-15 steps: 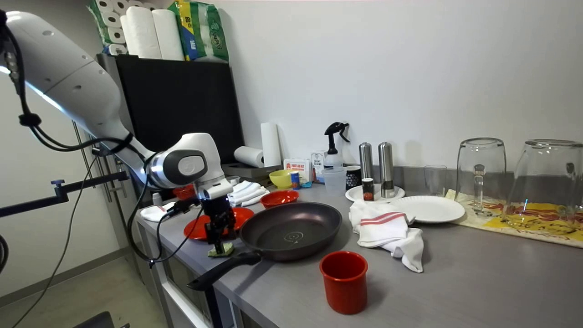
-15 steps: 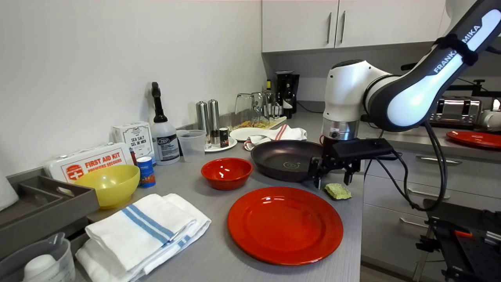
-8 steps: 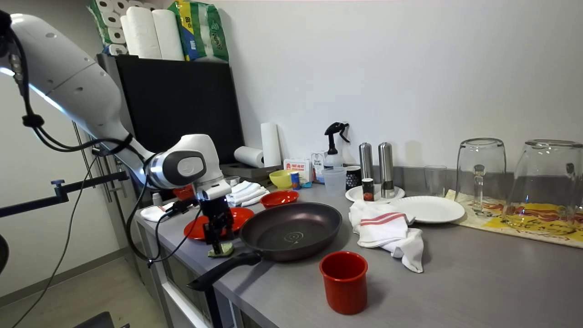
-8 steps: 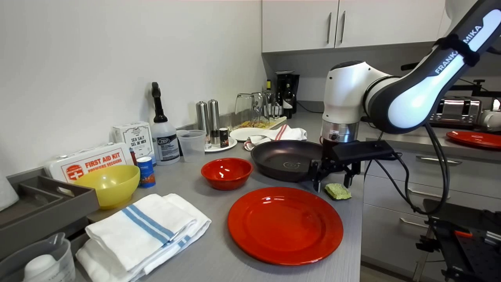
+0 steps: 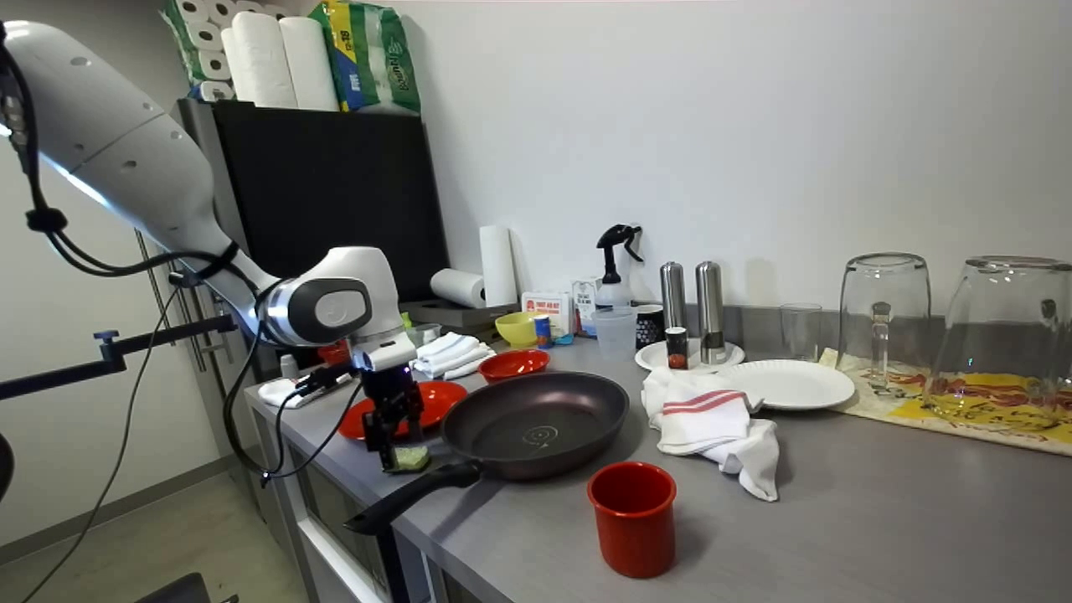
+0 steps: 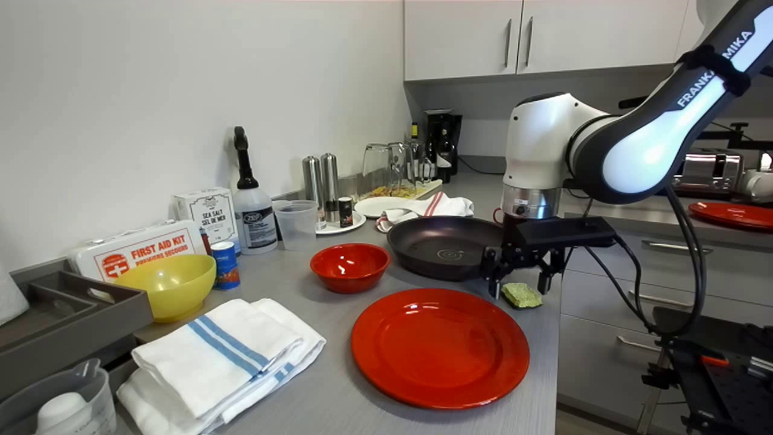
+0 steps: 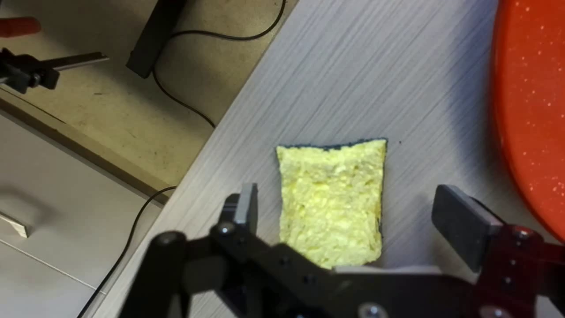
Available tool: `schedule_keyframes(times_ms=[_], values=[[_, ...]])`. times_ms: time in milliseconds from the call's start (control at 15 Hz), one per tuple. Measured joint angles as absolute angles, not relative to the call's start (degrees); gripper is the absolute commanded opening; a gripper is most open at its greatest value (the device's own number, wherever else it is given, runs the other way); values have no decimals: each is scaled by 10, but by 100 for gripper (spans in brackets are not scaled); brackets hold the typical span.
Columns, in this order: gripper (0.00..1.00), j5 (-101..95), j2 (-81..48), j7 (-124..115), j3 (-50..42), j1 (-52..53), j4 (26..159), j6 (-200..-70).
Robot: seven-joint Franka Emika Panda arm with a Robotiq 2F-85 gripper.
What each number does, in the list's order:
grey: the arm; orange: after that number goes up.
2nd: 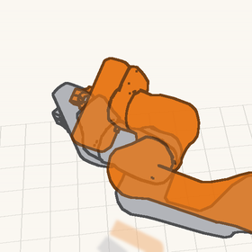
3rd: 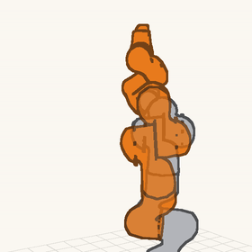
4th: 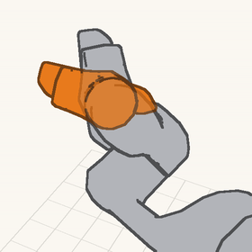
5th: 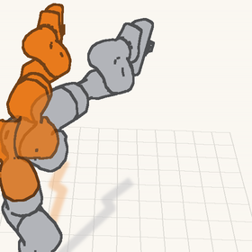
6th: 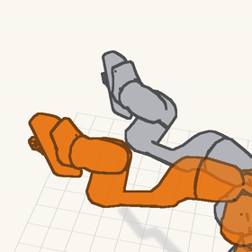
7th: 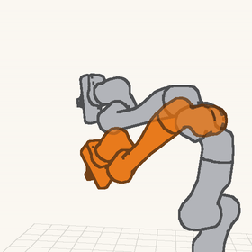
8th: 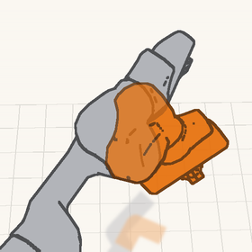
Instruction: Wipe the pan with the sponge
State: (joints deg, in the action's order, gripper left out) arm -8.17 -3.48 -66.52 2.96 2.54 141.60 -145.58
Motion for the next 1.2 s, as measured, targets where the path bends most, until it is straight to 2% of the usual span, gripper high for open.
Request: schedule_keyframes(times_ms=[1200], values=[[100, -73, -2, -665, 21, 20, 1454, -1471]])
